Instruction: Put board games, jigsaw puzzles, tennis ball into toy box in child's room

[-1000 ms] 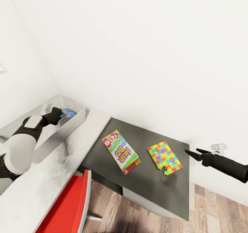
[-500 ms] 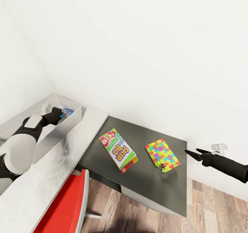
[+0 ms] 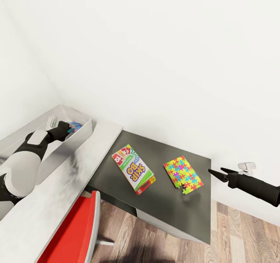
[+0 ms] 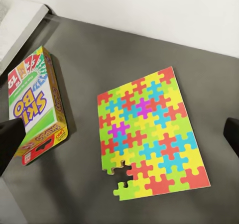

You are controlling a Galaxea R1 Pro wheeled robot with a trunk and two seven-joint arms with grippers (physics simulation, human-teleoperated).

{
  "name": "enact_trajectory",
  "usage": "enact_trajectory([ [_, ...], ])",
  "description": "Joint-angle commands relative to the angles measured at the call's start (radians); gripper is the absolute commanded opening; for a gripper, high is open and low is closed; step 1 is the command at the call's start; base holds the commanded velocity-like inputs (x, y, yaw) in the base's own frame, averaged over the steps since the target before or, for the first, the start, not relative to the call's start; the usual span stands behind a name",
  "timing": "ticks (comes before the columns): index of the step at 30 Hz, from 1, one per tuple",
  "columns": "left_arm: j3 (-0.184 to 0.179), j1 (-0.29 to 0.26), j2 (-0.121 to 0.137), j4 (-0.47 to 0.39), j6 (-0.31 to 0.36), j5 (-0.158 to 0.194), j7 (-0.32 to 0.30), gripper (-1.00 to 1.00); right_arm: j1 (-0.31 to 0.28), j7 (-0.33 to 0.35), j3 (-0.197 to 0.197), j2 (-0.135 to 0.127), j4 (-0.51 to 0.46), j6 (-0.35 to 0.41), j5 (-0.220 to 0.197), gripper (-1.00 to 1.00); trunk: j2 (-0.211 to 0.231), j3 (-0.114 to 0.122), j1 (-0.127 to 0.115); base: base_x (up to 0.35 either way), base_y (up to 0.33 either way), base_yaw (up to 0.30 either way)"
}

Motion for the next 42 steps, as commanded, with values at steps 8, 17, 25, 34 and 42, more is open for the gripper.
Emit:
enact_trajectory([
  [8,0.006,0.0,0.001,-0.001,0.005,0.005,0.003,-1.0,-0.001,0.003,0.0,0.001,0.0,0.009,-0.006,1.0,-0.002,-0.002,0.001,0.0,0.0,-0.003],
  [17,0.008,0.0,0.024,-0.001,0.004,0.006,0.003,-1.0,-0.001,0.005,0.0,0.001,0.0,0.009,-0.006,1.0,-0.002,-0.002,0.001,0.0,0.0,0.0],
  [25,0.009,0.0,0.034,-0.001,0.003,0.006,0.003,-1.0,-0.001,0.005,0.0,0.003,0.0,0.01,-0.006,1.0,-0.002,-0.002,0.001,0.0,0.0,0.0],
  [34,0.01,-0.002,0.038,-0.003,0.003,0.006,0.003,-1.0,-0.001,0.005,-0.001,0.006,0.0,0.01,-0.006,1.0,-0.002,-0.002,0.001,0.0,0.0,0.0],
  [42,0.01,-0.002,0.039,-0.005,0.002,0.007,0.003,-1.0,-0.001,0.006,-0.001,0.007,0.0,0.009,-0.006,1.0,-0.002,-0.005,0.001,0.0,0.0,0.0],
])
